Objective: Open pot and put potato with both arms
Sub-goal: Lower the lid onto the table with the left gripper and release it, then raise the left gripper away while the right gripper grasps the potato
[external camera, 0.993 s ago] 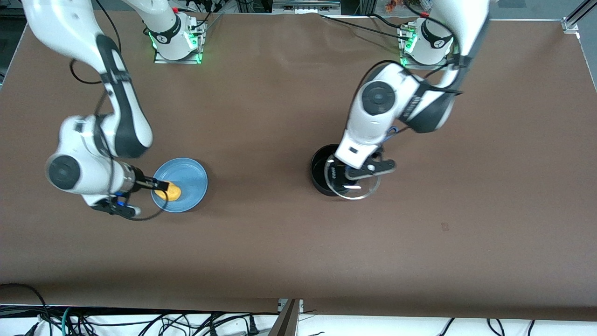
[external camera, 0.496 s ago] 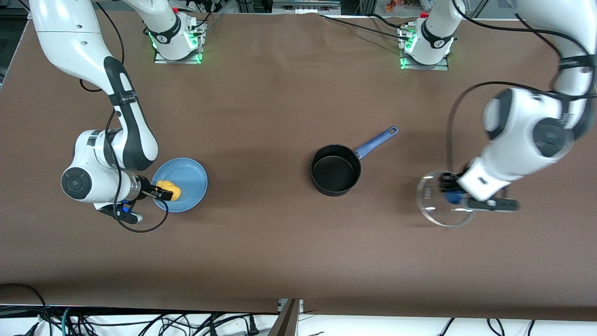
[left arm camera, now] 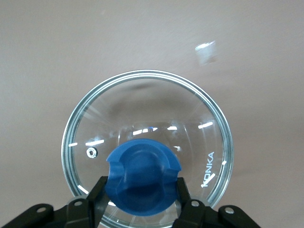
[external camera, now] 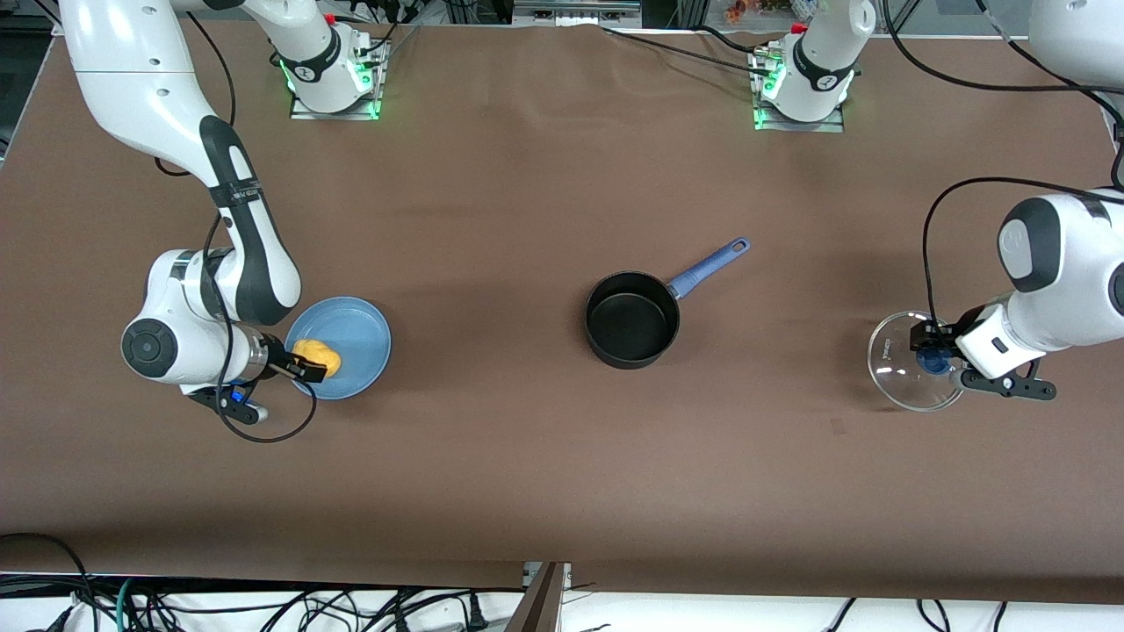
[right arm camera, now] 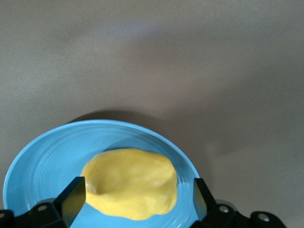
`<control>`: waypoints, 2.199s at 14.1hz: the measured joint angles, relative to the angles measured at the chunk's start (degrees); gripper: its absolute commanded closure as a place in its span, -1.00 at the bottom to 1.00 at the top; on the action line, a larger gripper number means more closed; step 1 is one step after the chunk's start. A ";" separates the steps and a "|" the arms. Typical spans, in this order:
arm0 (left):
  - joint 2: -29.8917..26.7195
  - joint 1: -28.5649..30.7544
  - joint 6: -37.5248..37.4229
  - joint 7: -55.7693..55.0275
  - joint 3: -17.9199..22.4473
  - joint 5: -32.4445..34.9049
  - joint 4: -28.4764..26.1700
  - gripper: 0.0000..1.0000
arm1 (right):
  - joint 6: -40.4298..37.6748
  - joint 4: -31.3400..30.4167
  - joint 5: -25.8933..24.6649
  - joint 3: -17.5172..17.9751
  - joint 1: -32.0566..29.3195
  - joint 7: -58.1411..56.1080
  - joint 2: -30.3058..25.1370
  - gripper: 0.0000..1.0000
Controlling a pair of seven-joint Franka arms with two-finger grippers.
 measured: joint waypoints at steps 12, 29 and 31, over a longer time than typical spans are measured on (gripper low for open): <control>7.83 6.23 5.41 6.50 0.02 -0.01 1.93 -0.72 | 0.16 0.04 5.17 0.00 0.00 0.51 1.25 -0.65; -16.64 -3.00 -33.64 -8.64 -1.23 -1.89 19.91 -1.00 | -3.94 4.59 6.42 2.76 0.41 8.49 1.15 -0.32; -16.25 -3.45 -33.93 -12.17 -1.22 -3.35 19.30 -1.00 | -5.89 6.89 6.68 5.68 0.95 14.97 1.12 -0.32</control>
